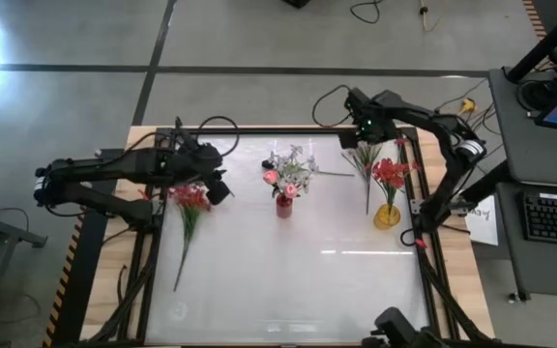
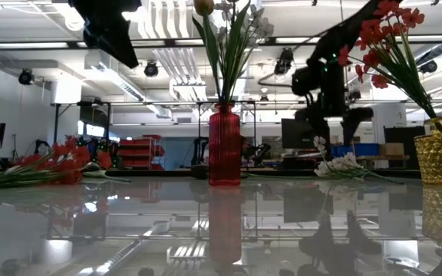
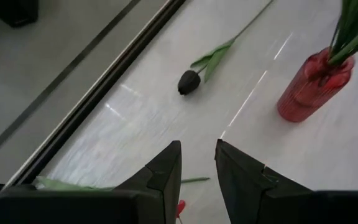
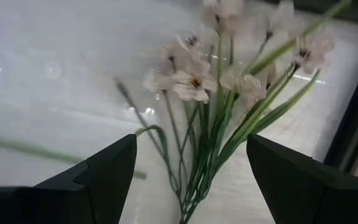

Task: Sort flowers into vase by color
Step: Put the white flowers into the red vase

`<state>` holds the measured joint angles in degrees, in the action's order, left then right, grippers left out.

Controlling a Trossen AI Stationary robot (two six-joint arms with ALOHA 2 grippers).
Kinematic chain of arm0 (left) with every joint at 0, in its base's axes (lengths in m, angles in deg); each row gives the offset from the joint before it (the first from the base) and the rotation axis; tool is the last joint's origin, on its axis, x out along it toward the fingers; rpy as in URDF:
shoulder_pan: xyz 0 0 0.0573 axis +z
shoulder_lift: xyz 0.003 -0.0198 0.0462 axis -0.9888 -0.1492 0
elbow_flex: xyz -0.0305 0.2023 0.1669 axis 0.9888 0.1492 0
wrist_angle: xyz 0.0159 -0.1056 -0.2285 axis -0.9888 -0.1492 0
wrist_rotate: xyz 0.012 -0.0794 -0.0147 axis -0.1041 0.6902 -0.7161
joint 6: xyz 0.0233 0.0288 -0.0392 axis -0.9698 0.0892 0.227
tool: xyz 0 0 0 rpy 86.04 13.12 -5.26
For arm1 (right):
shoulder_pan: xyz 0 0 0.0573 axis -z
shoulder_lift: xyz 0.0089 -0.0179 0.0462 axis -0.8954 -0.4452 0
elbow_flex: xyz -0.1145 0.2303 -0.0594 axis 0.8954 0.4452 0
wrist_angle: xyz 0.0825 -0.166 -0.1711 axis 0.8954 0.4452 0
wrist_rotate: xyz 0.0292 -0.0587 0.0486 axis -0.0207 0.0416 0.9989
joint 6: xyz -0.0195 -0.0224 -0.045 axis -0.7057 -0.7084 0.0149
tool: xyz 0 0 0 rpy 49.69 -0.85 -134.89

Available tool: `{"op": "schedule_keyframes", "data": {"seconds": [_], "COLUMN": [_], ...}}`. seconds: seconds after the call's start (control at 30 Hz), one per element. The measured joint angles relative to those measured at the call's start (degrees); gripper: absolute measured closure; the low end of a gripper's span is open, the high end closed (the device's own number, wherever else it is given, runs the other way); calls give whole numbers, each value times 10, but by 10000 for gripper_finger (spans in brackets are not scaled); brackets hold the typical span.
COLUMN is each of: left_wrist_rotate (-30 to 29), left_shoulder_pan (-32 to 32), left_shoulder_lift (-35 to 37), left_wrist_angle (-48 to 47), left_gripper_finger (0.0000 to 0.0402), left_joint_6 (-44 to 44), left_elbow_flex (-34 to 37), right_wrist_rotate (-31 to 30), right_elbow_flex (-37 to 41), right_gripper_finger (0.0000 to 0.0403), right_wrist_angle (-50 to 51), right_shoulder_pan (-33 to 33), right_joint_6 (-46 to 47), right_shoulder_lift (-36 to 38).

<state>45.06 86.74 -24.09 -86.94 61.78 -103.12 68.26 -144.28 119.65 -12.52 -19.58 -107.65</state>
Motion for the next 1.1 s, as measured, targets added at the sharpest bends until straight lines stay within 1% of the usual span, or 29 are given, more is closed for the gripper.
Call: {"op": "schedule_keyframes", "data": {"seconds": [0.13, 0.27, 0.4, 0.5, 0.67, 0.93, 1.03, 1.1], "left_wrist_rotate": [12, 18, 35, 46, 46, 46, 46, 46], "left_shoulder_pan": [0, 0, 0, 0, 0, 0, 0, 0], "left_shoulder_lift": [22, 29, 30, 29, 26, 26, 27, 27], "left_wrist_angle": [1, 9, 42, 68, 83, 103, 112, 112], "left_gripper_finger": [316, 316, 316, 316, 316, 316, 316, 316], "left_joint_6": [17, 21, 17, 16, 16, 16, 16, 16], "left_elbow_flex": [0, 0, 0, 0, 0, 0, 0, 0], "right_wrist_rotate": [-1, -2, 0, 2, 5, 10, -22, -29], "right_elbow_flex": [65, 123, 177, 200, 212, 199, 193, 188], "right_gripper_finger": [119, 140, 162, 180, 229, 335, 376, 386], "right_wrist_angle": [-44, -74, -130, -158, -174, -193, -234, -286], "right_shoulder_pan": [0, 3, 3, 3, 2, -1, -14, -27], "right_joint_6": [23, 44, 61, 72, 74, 78, 71, 71], "right_shoulder_lift": [10, 9, 8, 11, 12, 10, 27, 58]}}
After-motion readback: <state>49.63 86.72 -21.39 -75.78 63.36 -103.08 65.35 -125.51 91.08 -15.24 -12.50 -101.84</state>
